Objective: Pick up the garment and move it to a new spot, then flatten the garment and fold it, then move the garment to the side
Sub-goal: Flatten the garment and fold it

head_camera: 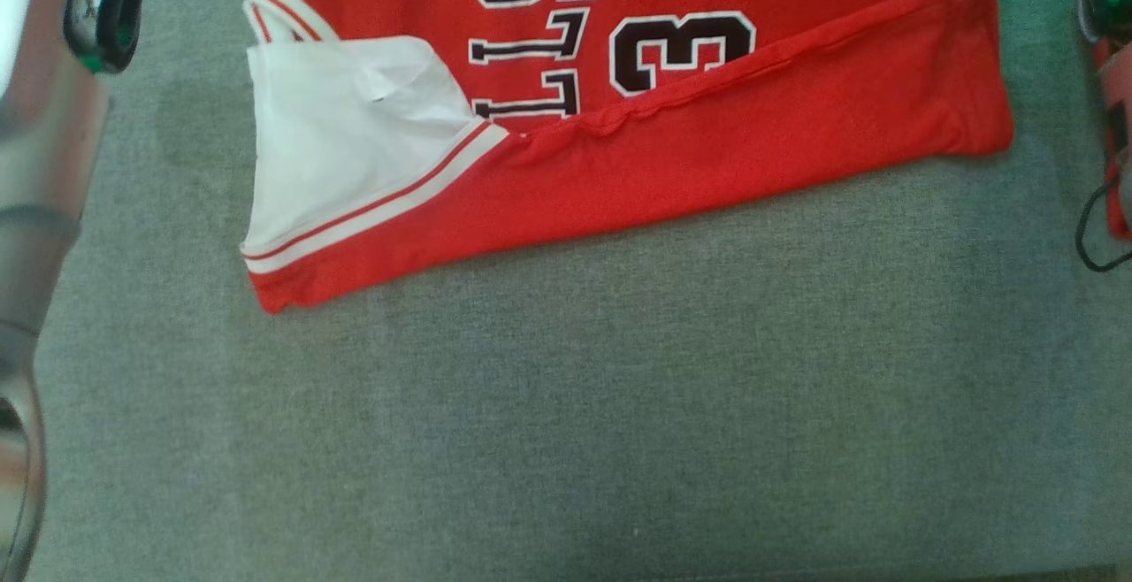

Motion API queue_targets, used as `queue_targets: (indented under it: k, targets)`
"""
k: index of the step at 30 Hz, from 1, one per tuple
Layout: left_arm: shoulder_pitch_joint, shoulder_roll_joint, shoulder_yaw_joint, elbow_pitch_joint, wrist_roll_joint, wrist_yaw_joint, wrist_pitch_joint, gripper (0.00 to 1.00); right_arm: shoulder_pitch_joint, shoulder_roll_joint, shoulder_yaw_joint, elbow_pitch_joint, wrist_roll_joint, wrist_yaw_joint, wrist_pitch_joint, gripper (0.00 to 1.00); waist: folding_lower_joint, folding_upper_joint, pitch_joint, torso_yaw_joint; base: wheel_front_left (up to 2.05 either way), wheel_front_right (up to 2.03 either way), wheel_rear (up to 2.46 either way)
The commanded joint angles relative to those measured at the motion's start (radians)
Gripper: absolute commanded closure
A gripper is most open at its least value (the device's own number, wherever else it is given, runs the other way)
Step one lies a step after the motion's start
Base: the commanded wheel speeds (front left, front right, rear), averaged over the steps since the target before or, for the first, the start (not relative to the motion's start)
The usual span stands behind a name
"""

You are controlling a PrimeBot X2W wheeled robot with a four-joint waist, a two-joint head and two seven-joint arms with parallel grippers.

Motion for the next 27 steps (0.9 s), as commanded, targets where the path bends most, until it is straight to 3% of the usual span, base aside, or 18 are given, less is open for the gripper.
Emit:
queue_targets:
  k: [1,10,17,21,27]
  targets:
    - [-0.053,0.041,0.042,-0.004,0.006,0.008,-0.018,1.0,-0.025,0.011,-0.001,-0.019,0.01,-0.001,-0.018,1.0,-0.0002,0.0,0.0,0.0,0.0,0.0,0.0]
    - [-0.047,-0.011,0.013,0.114,-0.012,-0.064,-0.072,1.0,-0.013,-0.006,0.04,0.046,0.042,-0.001,-0.09,1.0,-0.0002,0.0,-0.032,0.022,0.0,0.0,0.0]
    - [0.047,-0.009,-0.036,0.077,-0.085,-0.109,-0.006,1.0,0.08,-0.045,0.128,0.043,0.123,-0.001,-0.047,1.0,-0.0002,0.0,-0.088,0.048,0.0,0.0,0.0]
    - [0.12,0.028,-0.093,-0.028,-0.157,-0.113,0.072,1.0,0.143,-0.089,0.195,0.012,0.185,-0.001,0.013,1.0,-0.0002,0.0,-0.121,0.061,0.0,0.0,0.0]
    - [0.238,0.161,-0.182,-0.242,-0.294,-0.114,0.241,1.0,0.239,-0.177,0.324,-0.066,0.291,-0.001,0.141,1.0,-0.0002,0.0,-0.165,0.074,0.0,0.0,0.0]
